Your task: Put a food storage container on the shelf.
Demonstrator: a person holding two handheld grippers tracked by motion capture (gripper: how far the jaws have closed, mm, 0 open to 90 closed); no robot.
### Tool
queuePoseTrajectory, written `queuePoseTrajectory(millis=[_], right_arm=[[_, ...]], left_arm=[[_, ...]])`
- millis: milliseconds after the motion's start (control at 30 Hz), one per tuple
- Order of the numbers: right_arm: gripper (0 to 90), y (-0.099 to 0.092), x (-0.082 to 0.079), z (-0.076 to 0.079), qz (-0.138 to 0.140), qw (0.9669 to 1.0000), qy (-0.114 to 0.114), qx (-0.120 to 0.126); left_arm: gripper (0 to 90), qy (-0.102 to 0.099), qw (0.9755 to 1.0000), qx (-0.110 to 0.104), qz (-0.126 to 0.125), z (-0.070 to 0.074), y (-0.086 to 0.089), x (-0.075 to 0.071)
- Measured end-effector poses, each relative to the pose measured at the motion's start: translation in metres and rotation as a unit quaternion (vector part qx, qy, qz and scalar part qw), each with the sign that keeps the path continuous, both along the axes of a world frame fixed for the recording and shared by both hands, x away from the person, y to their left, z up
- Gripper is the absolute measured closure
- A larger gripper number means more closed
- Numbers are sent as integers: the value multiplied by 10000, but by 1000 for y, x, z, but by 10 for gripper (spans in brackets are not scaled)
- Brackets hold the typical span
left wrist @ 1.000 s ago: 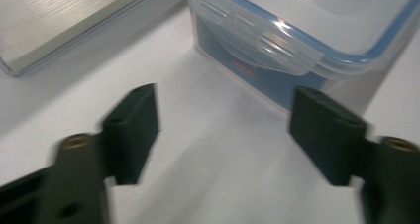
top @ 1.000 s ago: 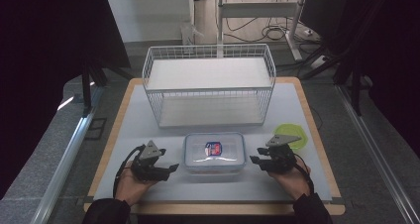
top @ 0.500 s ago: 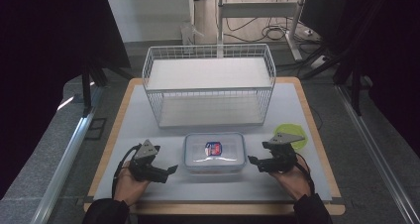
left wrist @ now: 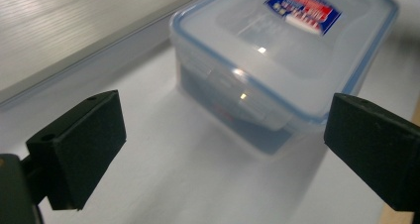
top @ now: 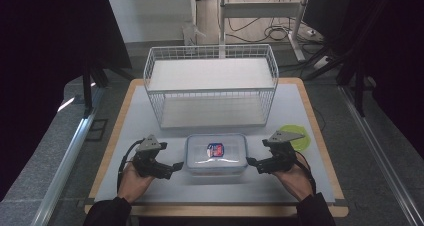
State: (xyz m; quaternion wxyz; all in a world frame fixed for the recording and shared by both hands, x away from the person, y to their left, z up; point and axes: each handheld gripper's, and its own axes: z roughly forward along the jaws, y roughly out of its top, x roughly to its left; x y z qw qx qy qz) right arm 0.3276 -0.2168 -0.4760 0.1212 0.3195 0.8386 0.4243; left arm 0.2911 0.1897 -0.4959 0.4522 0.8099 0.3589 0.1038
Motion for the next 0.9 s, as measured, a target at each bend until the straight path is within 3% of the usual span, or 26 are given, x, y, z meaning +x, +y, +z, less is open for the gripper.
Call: queuePoseTrajectory(millis=[200,333,433,500,667,833,867,900], right_arm=[[14,14,4,-2,23,9993,361,-33],[12,22,7,-5,188,9983,536,-91],[18,26,12,-7,278,9970,716,-36],[27,30,18,-10,325,9946,981,68],[18,35,26,-14,348,9919,1201,210],[33,36,33,-20,336,9851,1615,491],[37,36,34,-22,333,9829,1724,554],[37,36,34,-22,333,9829,1724,554]], left_arm=[[0,311,9993,-12,-216,-3,-11,19],[0,613,9973,-10,-403,-9,-20,31],[0,876,9944,-193,-564,-13,-24,40],[0,999,9925,-270,-657,-15,-27,44],[0,1286,9866,-504,-864,-20,-34,51],[0,1398,9842,-586,-910,-23,-33,51],[0,1388,9846,-549,-909,-22,-33,50],[0,1352,9854,-496,-903,-21,-34,48]])
